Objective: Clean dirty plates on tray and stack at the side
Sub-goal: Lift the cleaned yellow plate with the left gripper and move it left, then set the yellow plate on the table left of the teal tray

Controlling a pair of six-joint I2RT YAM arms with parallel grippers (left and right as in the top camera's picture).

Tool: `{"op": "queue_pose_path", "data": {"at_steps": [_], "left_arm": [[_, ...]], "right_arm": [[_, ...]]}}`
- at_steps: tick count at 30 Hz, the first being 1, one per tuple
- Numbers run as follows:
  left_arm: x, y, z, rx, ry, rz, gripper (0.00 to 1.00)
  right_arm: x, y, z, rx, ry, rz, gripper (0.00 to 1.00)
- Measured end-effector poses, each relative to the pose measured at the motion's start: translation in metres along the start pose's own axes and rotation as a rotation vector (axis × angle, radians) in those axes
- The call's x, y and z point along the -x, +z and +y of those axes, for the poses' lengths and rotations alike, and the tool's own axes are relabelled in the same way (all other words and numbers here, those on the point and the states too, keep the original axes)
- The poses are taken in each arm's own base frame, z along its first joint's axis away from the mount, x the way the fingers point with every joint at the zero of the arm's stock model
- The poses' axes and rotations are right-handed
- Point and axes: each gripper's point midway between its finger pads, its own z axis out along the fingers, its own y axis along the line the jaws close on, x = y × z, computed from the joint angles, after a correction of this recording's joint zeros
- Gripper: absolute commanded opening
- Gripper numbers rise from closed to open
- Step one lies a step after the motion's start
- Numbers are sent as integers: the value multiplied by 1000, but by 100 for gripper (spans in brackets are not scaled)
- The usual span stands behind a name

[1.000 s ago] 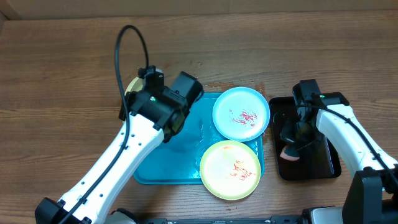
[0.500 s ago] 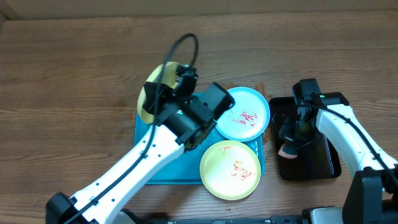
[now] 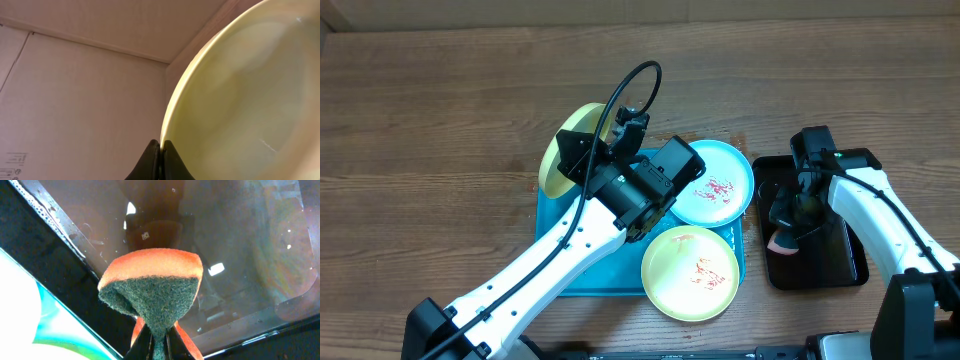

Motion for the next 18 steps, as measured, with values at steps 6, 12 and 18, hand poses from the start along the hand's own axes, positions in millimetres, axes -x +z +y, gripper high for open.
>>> {"op": "queue_pose_path", "data": {"at_steps": [6,12,18], "left_arm": [[0,0,0,3,2,0,4],[0,0,0,3,2,0,4],[2,-3,0,7,5,-11,4]], "right_arm": [[0,0,0,0,-2,0,4],[0,0,0,0,-3,-1,4],[0,0,0,1,-4,-1,4]]}}
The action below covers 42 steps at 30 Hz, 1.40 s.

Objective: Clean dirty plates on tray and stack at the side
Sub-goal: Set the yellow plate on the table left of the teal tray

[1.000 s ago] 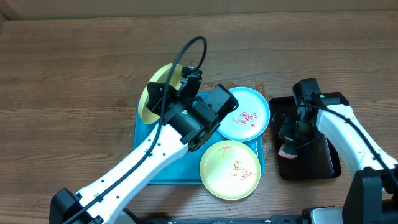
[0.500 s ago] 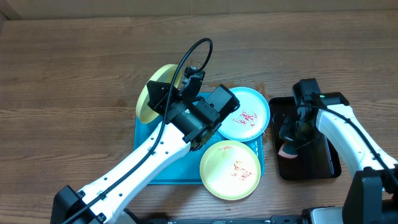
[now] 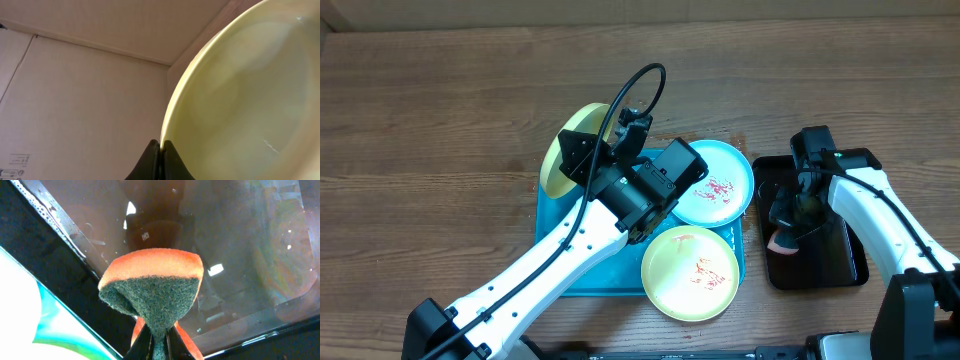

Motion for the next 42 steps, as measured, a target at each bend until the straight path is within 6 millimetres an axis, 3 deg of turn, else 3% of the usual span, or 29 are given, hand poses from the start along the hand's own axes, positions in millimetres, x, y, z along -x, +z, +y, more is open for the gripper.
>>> {"op": "queue_pose_path", "data": {"at_steps": [5,8,14,17,20,26,29,33,36,42], "left_arm": [[0,0,-6,-37,-6,2,4],[-4,1,-30,-179,-69,31,4],[-12,8,-83,-546,-365,194,4],[-12,16,-95,-675,-494,270,5],[-22,35,-96,-734,-596,357,5],[-56,110,-71,-781,-914,522,5],[-85,150,-60,-794,-1096,573,4],[-157,188,-64,-756,-1283,701,4],[-219,201,-77,-701,-1405,809,5],[-301,204,-86,-591,-1580,937,4]], "right_arm": [[0,0,0,0,0,0,4],[0,0,1,4,-3,2,4],[-2,0,3,16,-3,12,4],[-4,0,4,24,-3,20,4],[-6,0,6,37,-3,33,4],[-10,-1,10,63,-3,53,4],[-11,-1,12,73,-3,61,4],[-14,-1,11,72,-2,73,4],[-16,-1,11,69,-1,82,4],[-22,-1,7,56,0,108,4]]}}
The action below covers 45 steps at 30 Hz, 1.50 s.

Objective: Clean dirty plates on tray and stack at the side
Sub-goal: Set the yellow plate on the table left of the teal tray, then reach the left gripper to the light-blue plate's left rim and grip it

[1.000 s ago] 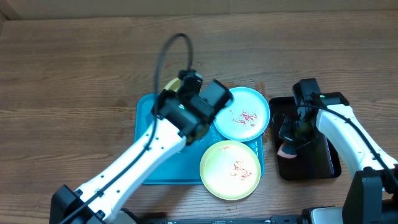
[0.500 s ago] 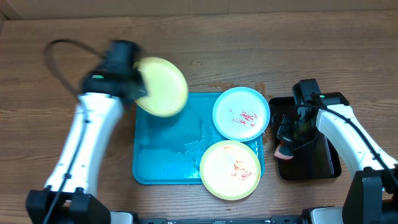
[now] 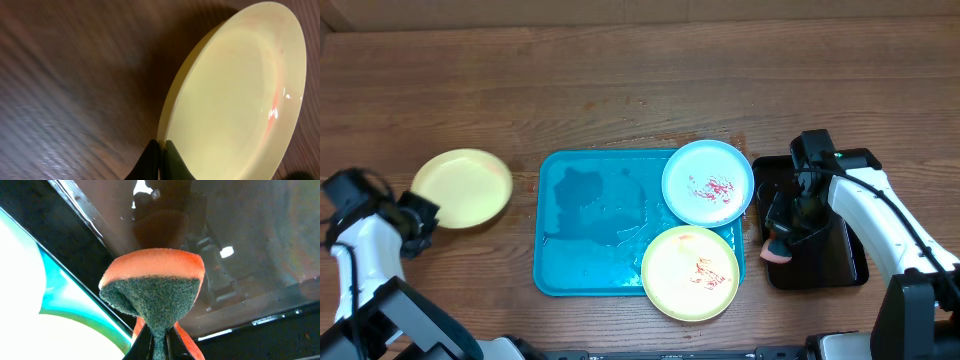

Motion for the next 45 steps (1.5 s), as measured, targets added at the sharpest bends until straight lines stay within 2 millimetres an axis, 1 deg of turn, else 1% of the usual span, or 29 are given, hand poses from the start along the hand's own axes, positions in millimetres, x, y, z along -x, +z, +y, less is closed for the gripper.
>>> {"op": "queue_pose_path", "data": {"at_steps": [2,5,7,10,14,16,18,20,21,23,24,28,30,32,34,35,36,37,38,39,40,41,42,45], "left_arm": [[8,0,14,8,-41,-23,4],[19,2,20,4,-60,-56,4],[21,7,21,4,-62,-59,4],[18,18,22,10,-62,-32,4],[6,35,18,16,-30,22,5],[1,38,13,12,-2,36,15],[0,38,9,7,23,39,29],[-2,37,6,0,35,44,37],[-2,36,6,-1,37,45,44],[1,28,3,-9,43,32,51],[3,23,1,-14,44,21,52],[21,-7,-13,-52,60,-59,51],[25,-21,-22,-75,75,-95,47],[24,-33,-31,-95,98,-118,45],[15,-44,-48,-124,147,-123,35],[8,-47,-59,-143,186,-120,28],[0,-50,-72,-164,232,-115,23],[-12,-52,-86,-187,292,-101,22],[-26,-53,-101,-208,357,-80,27],[-40,-53,-114,-226,421,-60,36],[-55,-53,-126,-243,485,-40,54],[-72,-54,-139,-264,559,-18,88],[-87,-55,-151,-289,612,1,100],[-131,-63,-186,-406,774,49,100]], "right_arm": [[-1,0,0,0,1,3,4],[-2,0,1,8,1,10,4],[-4,0,1,8,1,17,4],[-4,0,1,9,-4,21,4],[-4,0,1,9,-12,21,4],[-4,0,1,9,-15,21,4],[-4,0,1,9,-20,21,4],[-4,0,1,9,-23,21,4],[-4,0,1,9,-23,21,4],[-4,0,1,9,-23,21,4],[-4,0,1,9,-24,21,4],[-4,0,1,10,-30,19,4],[-4,0,1,11,-35,18,4],[-3,0,2,12,-39,16,4],[-2,0,2,15,-41,11,4],[-1,0,3,18,-44,5,4],[0,0,4,21,-45,2,4],[1,0,4,22,-46,-1,4],[1,0,4,23,-46,-1,4],[1,0,5,23,-47,-2,4],[1,0,5,23,-47,-3,4],[1,0,4,23,-48,-2,4],[1,0,5,23,-49,-3,4],[1,0,5,23,-50,-3,4]]}}
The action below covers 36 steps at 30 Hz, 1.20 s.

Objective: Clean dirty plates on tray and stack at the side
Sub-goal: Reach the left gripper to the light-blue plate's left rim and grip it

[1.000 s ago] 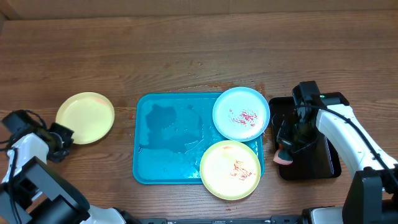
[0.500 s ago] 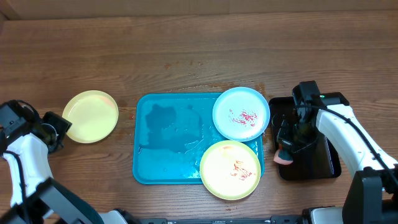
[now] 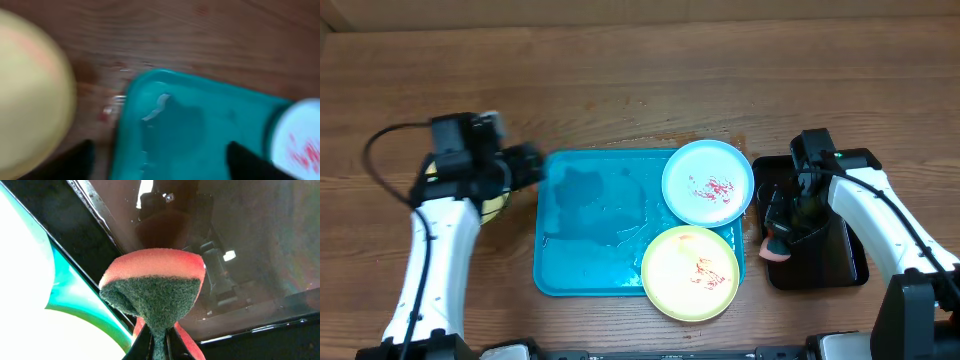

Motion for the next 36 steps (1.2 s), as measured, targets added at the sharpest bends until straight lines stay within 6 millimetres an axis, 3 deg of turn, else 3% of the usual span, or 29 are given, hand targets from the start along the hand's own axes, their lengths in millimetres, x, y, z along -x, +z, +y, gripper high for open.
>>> {"op": "queue_pose_path", "data": {"at_steps": [3,6,9,10,11,12,17,19,28,31,36], "left_arm": [[-7,5,-48,-134,152,13,100],[-16,11,-81,-230,260,28,100],[-31,26,-93,-275,294,94,73],[-37,35,-95,-291,296,123,77],[-42,43,-97,-309,300,147,96],[-46,51,-98,-327,296,172,100],[-75,83,-105,-366,284,320,100],[-82,90,-116,-363,307,369,100],[-64,89,-197,-294,534,358,100],[-66,91,-202,-270,546,387,100],[-90,109,-180,-191,504,525,100]], "right_arm": [[0,0,0,1,0,0,4],[0,0,0,1,-2,0,4],[0,0,0,1,-3,0,4],[0,0,0,1,-4,-1,4],[0,0,0,1,-4,-1,4],[0,0,0,1,-4,-1,4],[0,0,0,0,-14,0,4],[-1,0,0,-1,-17,3,4],[-3,0,-2,-6,-24,11,4],[-3,0,-2,-6,-24,11,4],[-3,0,-2,-7,-27,14,4]]}}
